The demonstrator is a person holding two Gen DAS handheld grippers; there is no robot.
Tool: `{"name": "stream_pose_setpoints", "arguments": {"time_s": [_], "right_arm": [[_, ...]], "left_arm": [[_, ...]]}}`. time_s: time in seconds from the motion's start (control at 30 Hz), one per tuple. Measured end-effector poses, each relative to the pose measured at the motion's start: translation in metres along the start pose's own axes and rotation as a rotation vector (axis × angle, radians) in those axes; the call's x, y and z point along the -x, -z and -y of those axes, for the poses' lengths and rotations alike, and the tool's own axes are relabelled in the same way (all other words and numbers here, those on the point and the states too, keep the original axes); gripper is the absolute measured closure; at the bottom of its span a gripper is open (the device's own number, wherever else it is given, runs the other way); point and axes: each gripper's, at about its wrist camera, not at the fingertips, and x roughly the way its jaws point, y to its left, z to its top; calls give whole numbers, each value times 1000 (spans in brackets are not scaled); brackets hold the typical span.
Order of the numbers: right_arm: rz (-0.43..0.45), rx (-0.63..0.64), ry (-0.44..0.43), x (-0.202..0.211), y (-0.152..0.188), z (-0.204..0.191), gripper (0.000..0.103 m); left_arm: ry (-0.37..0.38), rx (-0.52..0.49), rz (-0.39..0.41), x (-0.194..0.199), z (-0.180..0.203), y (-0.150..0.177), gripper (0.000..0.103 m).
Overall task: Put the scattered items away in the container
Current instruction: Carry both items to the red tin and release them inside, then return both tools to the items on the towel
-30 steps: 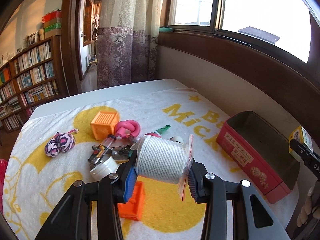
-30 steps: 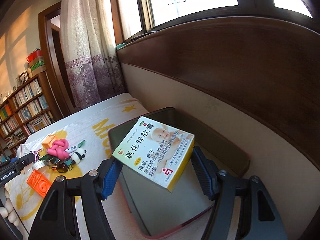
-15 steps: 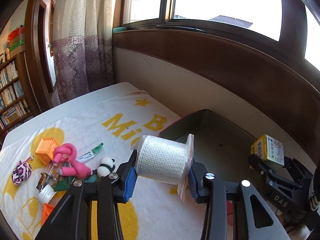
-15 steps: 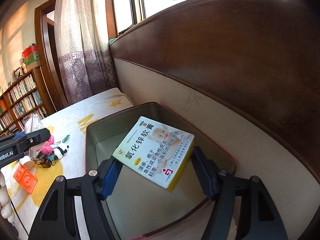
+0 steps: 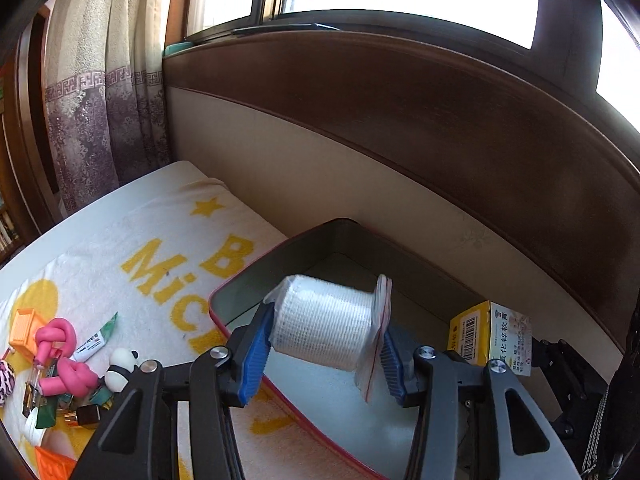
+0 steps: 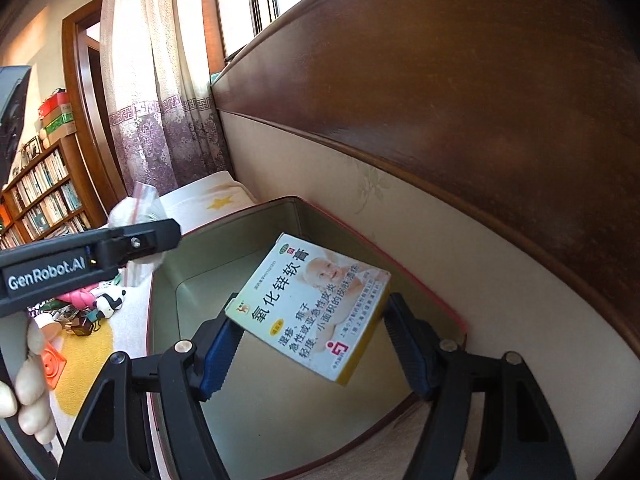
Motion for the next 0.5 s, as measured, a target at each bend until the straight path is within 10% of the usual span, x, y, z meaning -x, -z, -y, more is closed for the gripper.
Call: {"name": "stream_pose_setpoints", "arguments": {"time_s": [0.07,0.5], "right_arm": [[-7,-9,-6,-3,0,2,23],[-18,-11,-17,-2,3,-4,23]], "left_arm": [[-11,3,19,1,2,3,23],[-53,68,17,6,-26,5,23]]}}
